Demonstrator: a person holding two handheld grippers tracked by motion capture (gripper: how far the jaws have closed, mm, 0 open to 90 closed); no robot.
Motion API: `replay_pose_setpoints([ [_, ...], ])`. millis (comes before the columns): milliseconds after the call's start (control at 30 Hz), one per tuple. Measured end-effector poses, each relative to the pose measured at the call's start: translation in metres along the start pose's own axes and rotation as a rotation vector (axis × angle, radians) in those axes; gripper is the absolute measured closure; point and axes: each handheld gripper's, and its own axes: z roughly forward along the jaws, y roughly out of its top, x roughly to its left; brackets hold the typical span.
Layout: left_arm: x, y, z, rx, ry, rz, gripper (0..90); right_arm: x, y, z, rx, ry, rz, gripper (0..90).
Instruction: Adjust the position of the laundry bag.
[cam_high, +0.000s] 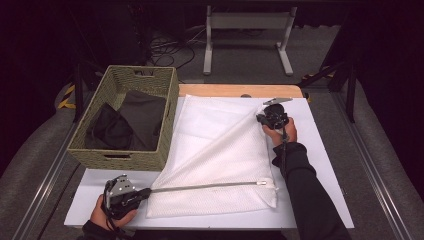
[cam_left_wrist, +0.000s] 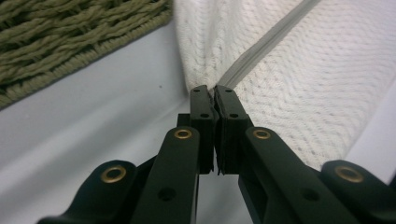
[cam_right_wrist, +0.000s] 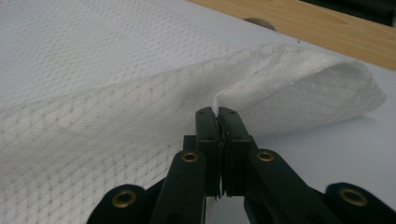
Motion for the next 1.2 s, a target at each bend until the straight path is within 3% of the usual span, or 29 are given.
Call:
replay_pose_setpoints([
  [167, -0.007, 0.006, 0.007, 0.005, -0.04, 0.037, 87.3, -0.009, -0.015, -0.013, 0.015, -0.006, 0.019, 87.9],
  [333, -0.015, 0.015, 0.01, -0.008, -0.076, 0.095, 87.0, -0.027, -0.043, -0.039, 0.055, -0.022, 0.061, 86.9],
  [433, -0.018, 0.021, 0.016, -0.008, -0.085, 0.106, 86.0, -0.034, -0.057, -0.044, 0.094, -0.05, 0.071, 82.9],
  [500, -0.02, 0.026, 0.019, -0.008, -0.07, 0.119, 78.8, -0.04, -0.066, -0.052, 0.069, -0.074, 0.103, 70.8],
  [533, -0.019, 0.028, 0.019, -0.02, -0.071, 0.108, 76.0, -0.042, -0.068, -0.054, 0.062, -0.083, 0.113, 69.3],
  [600, -0.017, 0.031, 0.021, -0.038, -0.06, 0.075, 65.1, -0.048, -0.073, -0.059, 0.035, -0.087, 0.145, 55.9],
  [700, -0.014, 0.035, 0.024, -0.058, -0.071, 0.05, 59.1, -0.052, -0.076, -0.058, 0.019, -0.084, 0.176, 54.2],
  [733, -0.013, 0.038, 0.029, -0.047, -0.056, 0.037, 52.7, -0.054, -0.077, -0.051, 0.002, -0.089, 0.189, 49.3],
  [833, -0.01, 0.045, 0.041, -0.036, -0.043, 0.016, 49.0, -0.056, -0.075, -0.04, 0.004, -0.099, 0.206, 46.7],
  [967, -0.007, 0.048, 0.054, -0.004, -0.066, 0.001, 50.0, -0.058, -0.066, -0.028, 0.007, -0.137, 0.197, 50.0],
  [1033, -0.007, 0.048, 0.056, 0.015, -0.065, 0.02, 56.6, -0.058, -0.06, -0.024, 0.019, -0.144, 0.175, 59.3],
  [1067, -0.006, 0.048, 0.056, 0.017, -0.061, 0.024, 63.5, -0.057, -0.055, -0.02, 0.027, -0.126, 0.163, 66.9],
  [1100, -0.006, 0.048, 0.056, 0.017, -0.061, 0.024, 73.5, -0.057, -0.055, -0.02, 0.027, -0.126, 0.163, 66.9],
  [1133, -0.005, 0.048, 0.056, 0.022, -0.066, 0.033, 73.5, -0.057, -0.052, -0.018, 0.033, -0.119, 0.151, 73.4],
  [1167, -0.003, 0.048, 0.056, 0.022, -0.078, 0.035, 85.7, -0.056, -0.048, -0.015, 0.045, -0.115, 0.134, 79.2],
  [1200, -0.002, 0.049, 0.055, 0.026, -0.078, 0.044, 88.1, -0.056, -0.045, -0.013, 0.054, -0.115, 0.119, 85.5],
])
